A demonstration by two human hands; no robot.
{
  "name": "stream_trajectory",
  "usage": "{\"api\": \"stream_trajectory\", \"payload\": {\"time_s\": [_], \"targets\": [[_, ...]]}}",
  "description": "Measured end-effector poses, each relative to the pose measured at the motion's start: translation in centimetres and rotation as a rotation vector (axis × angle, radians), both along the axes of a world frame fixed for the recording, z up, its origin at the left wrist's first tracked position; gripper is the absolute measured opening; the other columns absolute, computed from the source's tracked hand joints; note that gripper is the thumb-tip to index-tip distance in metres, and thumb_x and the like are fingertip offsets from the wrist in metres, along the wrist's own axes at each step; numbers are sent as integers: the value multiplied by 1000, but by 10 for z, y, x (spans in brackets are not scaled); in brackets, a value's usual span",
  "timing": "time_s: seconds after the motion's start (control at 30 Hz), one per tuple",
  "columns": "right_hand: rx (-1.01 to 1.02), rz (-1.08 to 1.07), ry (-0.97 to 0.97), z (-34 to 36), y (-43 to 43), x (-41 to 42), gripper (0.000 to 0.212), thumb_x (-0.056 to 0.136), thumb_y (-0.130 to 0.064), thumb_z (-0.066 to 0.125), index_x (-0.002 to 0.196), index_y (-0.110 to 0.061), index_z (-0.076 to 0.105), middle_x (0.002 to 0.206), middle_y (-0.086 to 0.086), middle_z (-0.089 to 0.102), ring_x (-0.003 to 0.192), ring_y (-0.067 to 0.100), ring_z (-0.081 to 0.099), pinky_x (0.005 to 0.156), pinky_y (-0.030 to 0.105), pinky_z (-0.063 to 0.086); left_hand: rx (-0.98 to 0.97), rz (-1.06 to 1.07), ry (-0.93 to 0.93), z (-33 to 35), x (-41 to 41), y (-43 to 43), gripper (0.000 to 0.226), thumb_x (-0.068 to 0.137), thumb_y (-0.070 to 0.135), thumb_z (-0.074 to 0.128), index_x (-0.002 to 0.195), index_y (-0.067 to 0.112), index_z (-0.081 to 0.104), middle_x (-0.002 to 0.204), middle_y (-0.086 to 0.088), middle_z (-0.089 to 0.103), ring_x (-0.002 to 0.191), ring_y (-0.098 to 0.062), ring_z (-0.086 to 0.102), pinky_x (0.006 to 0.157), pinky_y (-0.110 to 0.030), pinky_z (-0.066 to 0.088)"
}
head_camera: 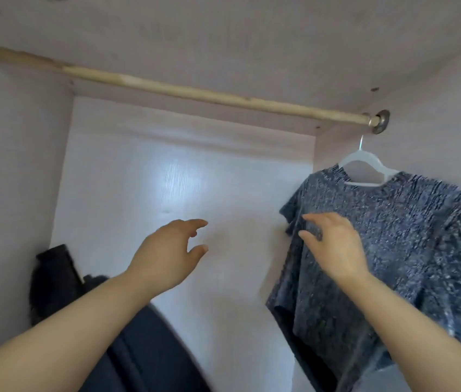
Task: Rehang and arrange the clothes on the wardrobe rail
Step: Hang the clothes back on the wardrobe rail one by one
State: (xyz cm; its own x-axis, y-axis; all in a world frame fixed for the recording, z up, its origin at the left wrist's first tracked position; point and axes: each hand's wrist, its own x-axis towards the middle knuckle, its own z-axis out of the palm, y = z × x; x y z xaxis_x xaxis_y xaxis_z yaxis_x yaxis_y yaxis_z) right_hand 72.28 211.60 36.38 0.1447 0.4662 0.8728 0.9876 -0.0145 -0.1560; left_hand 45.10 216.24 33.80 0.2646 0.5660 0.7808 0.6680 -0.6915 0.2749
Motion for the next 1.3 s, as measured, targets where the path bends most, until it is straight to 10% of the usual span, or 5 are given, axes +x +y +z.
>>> {"api": "stream_trajectory", "payload": {"time_s": [0.4,0.77,1.03,1.2,1.3], "targets": [[-483,610,24,-256,12,-178,37,83,-25,68,119,-16,62,116,4,60,107,25,54,92,36,41,-525,408,218,-210,-111,-69,50,93,36,46,140,29,31,138,0,43,122,-22,44,100,-36,38],[-969,992,-216,-427,-166,-329,46,89,-40,55,133,-29,47,130,-9,49,121,13,44,99,24,34,-1020,899,-124,-393,-236,-344,50,90,36,48,138,32,33,139,5,43,125,-16,44,101,-29,37],[-983,1353,-666,-471,-352,-442,54,32,-29,95,81,-21,72,73,-3,65,62,18,66,52,27,52,-1150,1353,-414,-440,-284,-622,52,92,38,46,140,28,31,137,2,45,125,-16,43,102,-29,36],[-1038,1654,-799,-463,-485,-516,43,87,-35,60,128,-25,52,124,-5,52,118,18,48,97,28,36,-1073,1660,-638,-436,-289,-772,52,93,38,47,141,27,31,137,5,45,121,-13,47,98,-29,40],[-1003,1830,-824,-465,-549,-560,43,90,-36,53,132,-26,46,129,-7,48,122,15,41,100,24,30,-1033,1821,-726,-432,-290,-841,53,93,39,46,141,26,30,138,3,45,123,-16,46,101,-31,38]]}}
